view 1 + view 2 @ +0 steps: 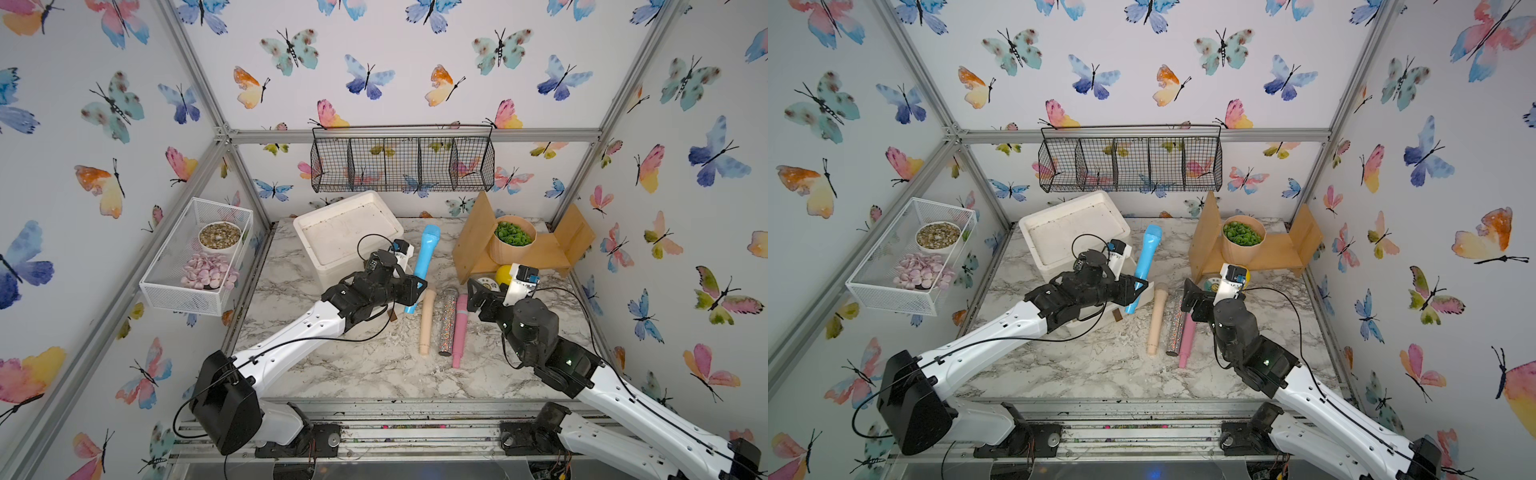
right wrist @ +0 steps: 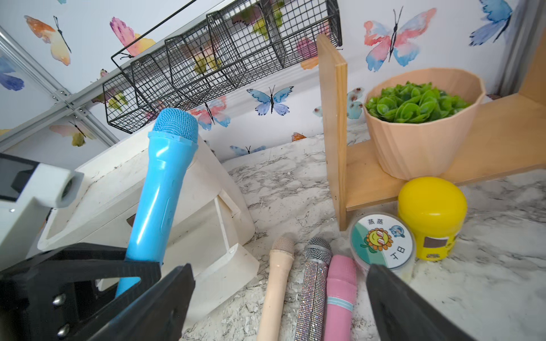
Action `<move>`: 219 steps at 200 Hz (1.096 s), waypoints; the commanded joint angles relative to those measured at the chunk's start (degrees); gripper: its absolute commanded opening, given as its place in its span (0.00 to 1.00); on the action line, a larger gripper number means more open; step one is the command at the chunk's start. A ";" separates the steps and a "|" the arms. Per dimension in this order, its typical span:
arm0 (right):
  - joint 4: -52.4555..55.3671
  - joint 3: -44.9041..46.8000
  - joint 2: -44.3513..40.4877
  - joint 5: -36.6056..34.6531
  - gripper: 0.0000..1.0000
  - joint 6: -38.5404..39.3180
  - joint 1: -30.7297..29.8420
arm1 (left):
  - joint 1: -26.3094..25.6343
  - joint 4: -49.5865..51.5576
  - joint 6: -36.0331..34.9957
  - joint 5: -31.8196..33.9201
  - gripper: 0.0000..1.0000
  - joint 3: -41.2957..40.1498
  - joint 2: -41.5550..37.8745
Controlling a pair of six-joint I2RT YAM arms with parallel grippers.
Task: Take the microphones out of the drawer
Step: Place the microphone at the center of the board.
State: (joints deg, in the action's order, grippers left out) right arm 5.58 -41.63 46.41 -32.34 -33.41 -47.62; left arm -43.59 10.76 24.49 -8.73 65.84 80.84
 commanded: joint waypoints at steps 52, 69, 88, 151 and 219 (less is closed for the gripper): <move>3.38 0.34 -2.51 -3.35 0.98 -2.71 -0.12 | -7.90 -1.80 6.26 7.28 0.26 -0.43 9.42; 3.74 0.32 -2.77 -3.35 0.98 -2.89 -0.15 | -9.18 -0.35 5.83 8.16 0.26 1.42 12.93; 3.92 0.49 -3.15 -3.17 0.98 -3.07 -0.17 | -10.14 0.96 6.30 8.88 0.26 3.27 16.58; 4.50 1.44 -4.39 -3.35 0.98 -3.28 -0.13 | -11.16 3.70 10.77 12.46 0.28 7.55 24.94; 4.55 2.60 -5.88 -3.35 0.98 -3.73 -0.13 | -11.47 7.08 16.27 17.20 0.32 10.75 30.83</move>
State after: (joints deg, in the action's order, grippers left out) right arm 8.97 -39.48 41.21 -33.89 -36.95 -47.62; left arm -54.76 15.99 38.13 5.61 75.44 109.65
